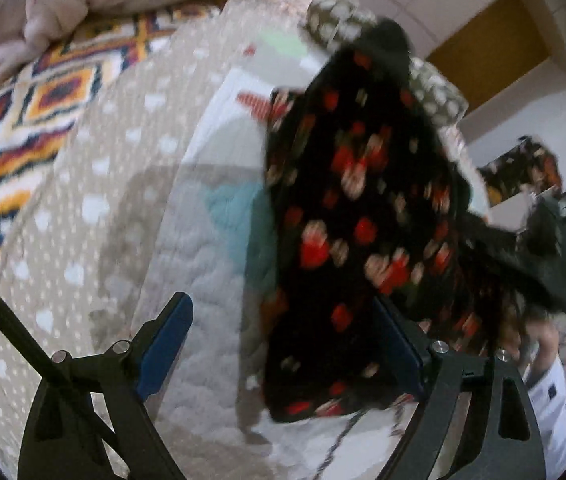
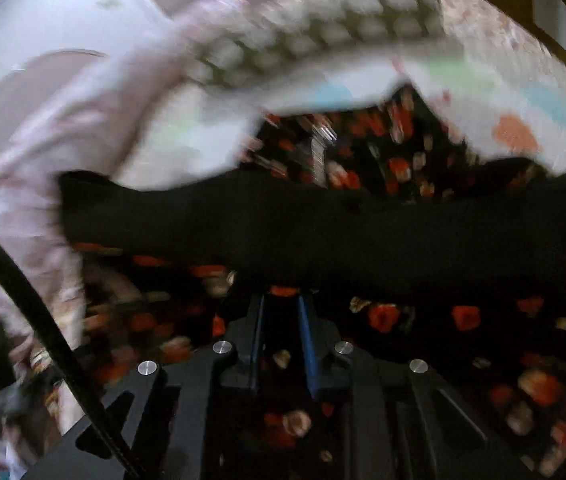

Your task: Fold large clothes

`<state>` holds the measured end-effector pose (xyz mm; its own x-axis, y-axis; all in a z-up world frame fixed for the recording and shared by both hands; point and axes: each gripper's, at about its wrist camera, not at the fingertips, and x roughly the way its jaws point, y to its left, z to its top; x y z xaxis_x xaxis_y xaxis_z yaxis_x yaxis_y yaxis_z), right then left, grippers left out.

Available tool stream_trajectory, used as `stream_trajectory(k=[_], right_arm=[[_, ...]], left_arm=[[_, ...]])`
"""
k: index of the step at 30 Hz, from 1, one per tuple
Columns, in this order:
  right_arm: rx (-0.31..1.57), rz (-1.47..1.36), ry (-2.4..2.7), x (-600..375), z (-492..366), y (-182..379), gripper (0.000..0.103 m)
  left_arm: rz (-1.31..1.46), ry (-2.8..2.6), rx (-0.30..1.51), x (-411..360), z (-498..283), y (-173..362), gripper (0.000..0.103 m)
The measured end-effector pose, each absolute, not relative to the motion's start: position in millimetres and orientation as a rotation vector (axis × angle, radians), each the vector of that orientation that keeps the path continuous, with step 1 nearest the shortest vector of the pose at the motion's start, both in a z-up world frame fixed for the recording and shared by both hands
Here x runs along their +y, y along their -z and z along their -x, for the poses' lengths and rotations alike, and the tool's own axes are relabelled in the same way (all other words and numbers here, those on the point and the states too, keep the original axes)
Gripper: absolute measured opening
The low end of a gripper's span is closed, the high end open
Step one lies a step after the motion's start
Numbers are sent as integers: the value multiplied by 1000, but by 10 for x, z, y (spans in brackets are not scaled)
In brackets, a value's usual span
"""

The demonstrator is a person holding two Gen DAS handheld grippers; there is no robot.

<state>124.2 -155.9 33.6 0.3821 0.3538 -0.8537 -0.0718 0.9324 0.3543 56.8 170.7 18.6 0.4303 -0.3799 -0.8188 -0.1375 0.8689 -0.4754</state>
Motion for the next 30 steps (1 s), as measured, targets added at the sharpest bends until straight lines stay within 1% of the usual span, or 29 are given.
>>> stream_trajectory(k=[1, 3, 5, 7, 10, 13, 16, 18, 20, 23, 26, 30], right_arm=[[1158, -295, -257, -1534, -1302, -234, 17], [1098, -307, -242, -1515, -1301, -224, 18], [1096, -274, -235, -1483, -1260, -249, 18], [1085, -239, -211, -1463, -1211, -358, 19], [950, -195, -204, -1357, -997, -778, 19], [934, -159, -294, -977, -921, -974, 19], [954, -91, -388, -435, -931, -915, 20], [988, -36, -423, -32, -968, -737, 25], [1042, 7, -422, 330, -1058, -476, 41], [1001, 127, -344, 651, -1087, -266, 55], [980, 198, -316, 747, -1048, -287, 57], [970, 143, -390, 542, -871, -600, 57]], left_arm=[[514, 155, 1142, 1708, -551, -155, 88], [517, 154, 1140, 1763, -523, -144, 88], [522, 142, 1130, 1832, -492, -176, 87], [522, 123, 1107, 1908, -390, -237, 86], [512, 113, 1064, 2022, -158, -371, 86], [515, 106, 1024, 2105, 115, -476, 86], [504, 74, 994, 2133, 355, -529, 86], [490, 48, 982, 2145, 486, -542, 86], [477, 26, 980, 2183, 624, -537, 86], [482, 2, 981, 2265, 780, -530, 86], [505, -8, 974, 2326, 903, -516, 86], [534, -2, 962, 2329, 949, -505, 86]])
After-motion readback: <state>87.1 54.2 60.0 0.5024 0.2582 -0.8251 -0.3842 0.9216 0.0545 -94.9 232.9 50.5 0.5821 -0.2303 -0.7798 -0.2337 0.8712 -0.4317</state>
